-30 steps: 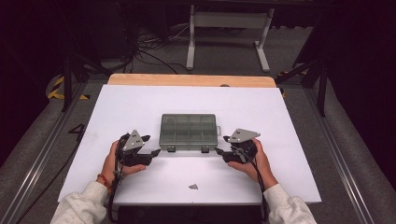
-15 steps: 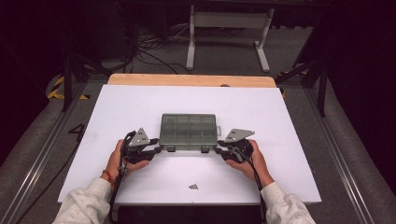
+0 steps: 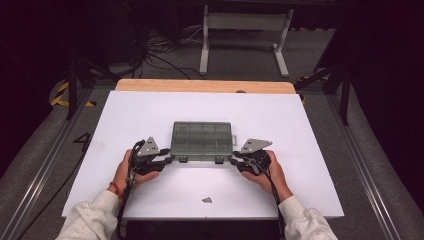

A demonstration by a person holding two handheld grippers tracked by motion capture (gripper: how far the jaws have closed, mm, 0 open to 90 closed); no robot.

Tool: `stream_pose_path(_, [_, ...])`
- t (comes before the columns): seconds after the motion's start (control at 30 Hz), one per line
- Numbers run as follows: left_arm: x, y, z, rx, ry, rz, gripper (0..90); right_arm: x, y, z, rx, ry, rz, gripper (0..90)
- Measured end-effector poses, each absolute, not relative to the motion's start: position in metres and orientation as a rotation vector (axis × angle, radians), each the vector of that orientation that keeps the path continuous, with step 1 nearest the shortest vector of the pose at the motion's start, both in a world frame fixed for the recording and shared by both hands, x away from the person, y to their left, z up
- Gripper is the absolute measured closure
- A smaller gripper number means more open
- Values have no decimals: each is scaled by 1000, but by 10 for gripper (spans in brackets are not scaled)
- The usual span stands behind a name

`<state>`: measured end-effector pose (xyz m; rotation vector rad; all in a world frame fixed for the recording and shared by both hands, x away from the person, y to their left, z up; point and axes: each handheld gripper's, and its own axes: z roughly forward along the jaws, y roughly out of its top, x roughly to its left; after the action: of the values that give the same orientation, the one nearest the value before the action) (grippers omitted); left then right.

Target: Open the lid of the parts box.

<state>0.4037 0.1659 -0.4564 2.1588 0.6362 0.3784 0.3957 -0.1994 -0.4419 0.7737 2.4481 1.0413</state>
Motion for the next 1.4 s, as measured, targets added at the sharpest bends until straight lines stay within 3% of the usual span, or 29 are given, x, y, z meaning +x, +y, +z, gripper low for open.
stream_pose_path(0.1, [403, 166, -456, 2157, 639, 377, 639, 395, -199, -442, 775, 2447, 1040, 687])
stream_pose_path(0.17, [404, 167, -456, 2158, 632, 382, 647, 393, -199, -441, 764, 2432, 1043, 739])
stream_pose_path(0.43, [404, 168, -455, 2153, 630, 387, 657, 391, -200, -438, 752, 2419, 1063, 755])
stream_pose_path(0.83, [399, 181, -445, 2094, 618, 444, 579, 387, -203, -431, 738, 2339, 1101, 793])
stream_pose_path(1.1, [403, 176, -440, 2069, 637, 530, 392, 386, -203, -425, 714, 2225, 1121, 746])
stream_pose_path(1.17, [406, 174, -436, 2056, 641, 544, 343, 386, -203, -421, 702, 2198, 1116, 698])
stream_pose_path(1.3, [413, 170, -429, 2048, 634, 602, 326, 389, -201, -415, 677, 2174, 1100, 650])
stream_pose_path(1.4, [420, 166, -423, 2030, 613, 619, 411, 393, -200, -409, 646, 2150, 1107, 657])
